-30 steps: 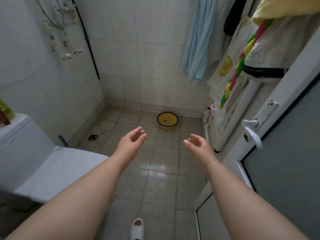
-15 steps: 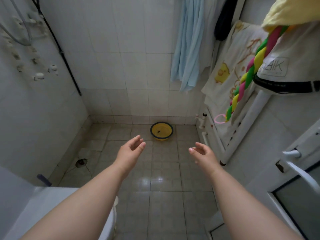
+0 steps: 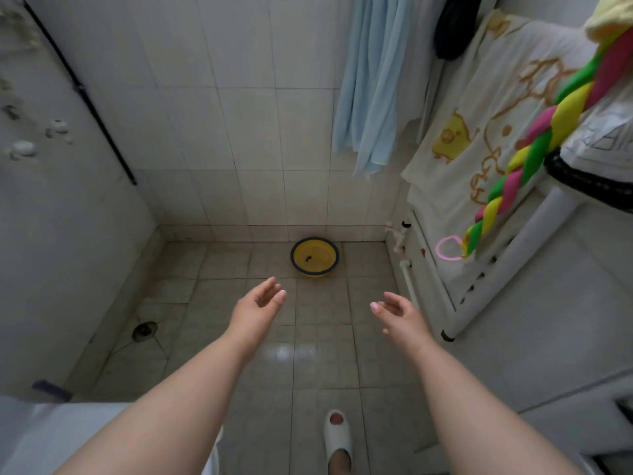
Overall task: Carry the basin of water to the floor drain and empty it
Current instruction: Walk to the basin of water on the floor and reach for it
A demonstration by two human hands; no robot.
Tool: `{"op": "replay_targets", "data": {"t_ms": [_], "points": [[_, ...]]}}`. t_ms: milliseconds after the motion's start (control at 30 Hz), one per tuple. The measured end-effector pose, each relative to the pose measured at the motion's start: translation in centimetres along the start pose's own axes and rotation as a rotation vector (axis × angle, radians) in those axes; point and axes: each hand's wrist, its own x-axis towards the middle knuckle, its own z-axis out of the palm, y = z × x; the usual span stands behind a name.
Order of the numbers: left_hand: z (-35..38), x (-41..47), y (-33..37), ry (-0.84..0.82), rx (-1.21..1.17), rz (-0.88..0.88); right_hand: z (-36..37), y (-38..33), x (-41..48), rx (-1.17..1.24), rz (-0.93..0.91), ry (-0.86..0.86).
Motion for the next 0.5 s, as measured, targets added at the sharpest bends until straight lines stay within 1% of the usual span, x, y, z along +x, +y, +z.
{"op": "replay_targets", "data": {"t_ms": [333, 500], "points": [[4.8, 13.1, 5.8, 0.035, -0.006, 0.028, -0.7, -7.9, 14.1, -0.029, -0.043, -0.059], [6.8, 16.6, 7.0, 0.06, -0.017, 0.026, -1.1, -10.2, 18.2, -0.061, -0.07, -0.093]]}}
